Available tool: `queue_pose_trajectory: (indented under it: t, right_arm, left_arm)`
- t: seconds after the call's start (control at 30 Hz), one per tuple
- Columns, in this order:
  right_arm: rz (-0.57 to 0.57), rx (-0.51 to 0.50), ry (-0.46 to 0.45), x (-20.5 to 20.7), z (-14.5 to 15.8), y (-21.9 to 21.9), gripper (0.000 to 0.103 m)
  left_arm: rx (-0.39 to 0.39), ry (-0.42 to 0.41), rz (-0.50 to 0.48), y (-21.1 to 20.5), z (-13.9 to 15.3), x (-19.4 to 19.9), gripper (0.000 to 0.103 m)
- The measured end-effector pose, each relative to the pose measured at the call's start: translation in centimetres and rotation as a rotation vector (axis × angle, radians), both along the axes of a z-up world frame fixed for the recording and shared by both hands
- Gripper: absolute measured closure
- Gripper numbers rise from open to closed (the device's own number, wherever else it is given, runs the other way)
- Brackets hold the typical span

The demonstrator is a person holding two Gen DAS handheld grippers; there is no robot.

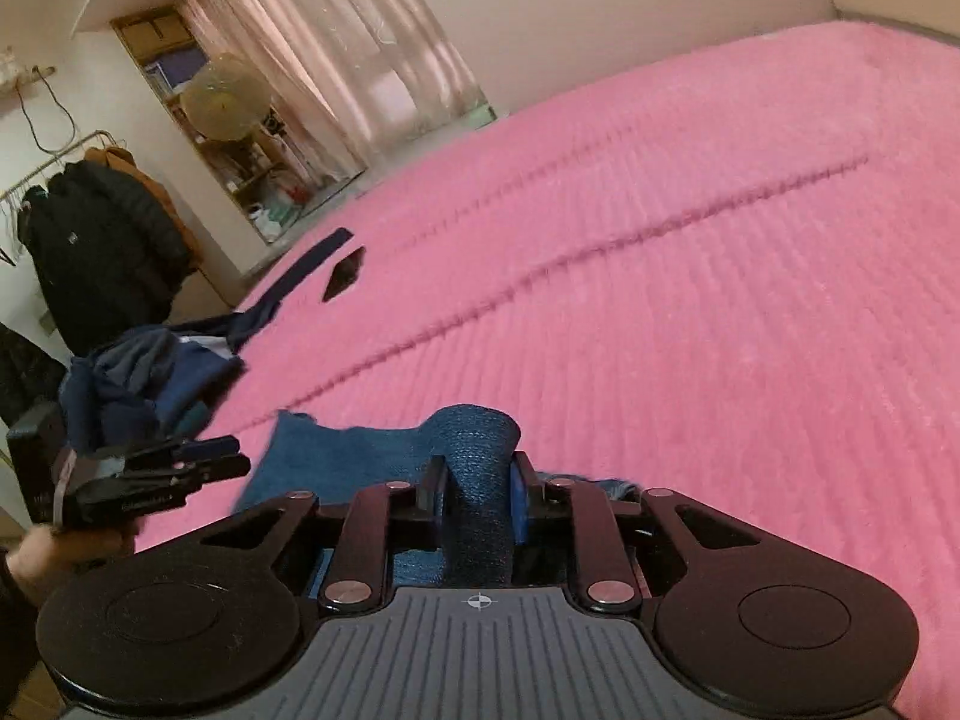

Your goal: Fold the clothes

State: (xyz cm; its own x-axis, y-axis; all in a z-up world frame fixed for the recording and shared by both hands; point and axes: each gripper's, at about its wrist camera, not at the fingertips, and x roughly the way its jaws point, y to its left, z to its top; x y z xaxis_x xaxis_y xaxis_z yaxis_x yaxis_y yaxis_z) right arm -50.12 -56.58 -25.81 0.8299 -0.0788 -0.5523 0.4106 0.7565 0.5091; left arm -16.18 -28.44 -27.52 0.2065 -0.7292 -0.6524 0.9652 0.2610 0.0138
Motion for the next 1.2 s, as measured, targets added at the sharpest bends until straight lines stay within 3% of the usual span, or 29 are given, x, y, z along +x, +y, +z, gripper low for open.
queue_pose_trajectory:
  t: [0.07,0.13,0.2,0.27,0.33,0.43,0.53,0.63,0.73,0.8,1.03,1.1,1.2]
  right_arm:
    - [-0.040,0.074,0.010,-0.1,-2.9,-1.0,0.084]
    - [-0.065,0.142,-0.017,-0.1,-4.9,-1.7,0.081]
    - [-0.051,0.123,-0.018,-0.6,-4.0,-1.7,0.079]
    - [-0.036,0.028,0.007,-0.9,-2.2,-0.8,0.076]
    - [-0.046,-0.082,0.019,-1.2,-0.8,0.9,0.060]
    - [-0.016,-0.215,-0.004,-3.0,1.5,4.4,0.059]
    - [0.075,-0.271,-0.031,-4.3,2.2,8.2,0.059]
    - [0.158,-0.259,0.009,-5.1,0.3,10.9,0.060]
    - [0.160,-0.150,0.083,-5.4,-3.4,11.1,0.060]
    - [0.131,-0.099,0.044,-5.8,-3.8,10.8,0.060]
    - [0.202,-0.191,0.079,-6.4,-2.7,11.6,0.059]
    - [0.179,-0.191,0.075,-7.2,-1.3,11.8,0.059]
    - [0.182,-0.194,0.056,-8.9,-0.6,12.6,0.059]
  left_arm:
    - [0.055,-0.013,-0.019,-1.5,-1.6,0.3,0.068]
    - [0.091,-0.026,-0.022,-2.3,-3.1,0.6,0.062]
    - [0.092,-0.018,-0.017,-2.4,-3.8,1.2,0.054]
    - [0.088,0.003,-0.005,-2.2,-4.1,1.7,0.047]
    - [0.086,0.019,0.009,-1.9,-4.0,2.0,0.047]
    - [0.085,0.014,0.027,-1.2,-3.0,1.7,0.055]
    - [0.073,-0.012,0.026,0.6,-1.2,0.4,0.061]
    - [0.046,-0.013,0.010,3.7,0.7,-1.8,0.061]
    - [0.044,-0.027,-0.007,5.7,1.3,-3.8,0.061]
    - [0.054,-0.046,-0.010,6.2,1.2,-4.7,0.061]
    - [0.088,-0.113,-0.019,7.9,1.0,-7.9,0.056]
    - [0.097,-0.133,-0.021,8.4,1.0,-8.8,0.061]
    - [0.097,-0.155,-0.024,9.3,1.1,-10.2,0.062]
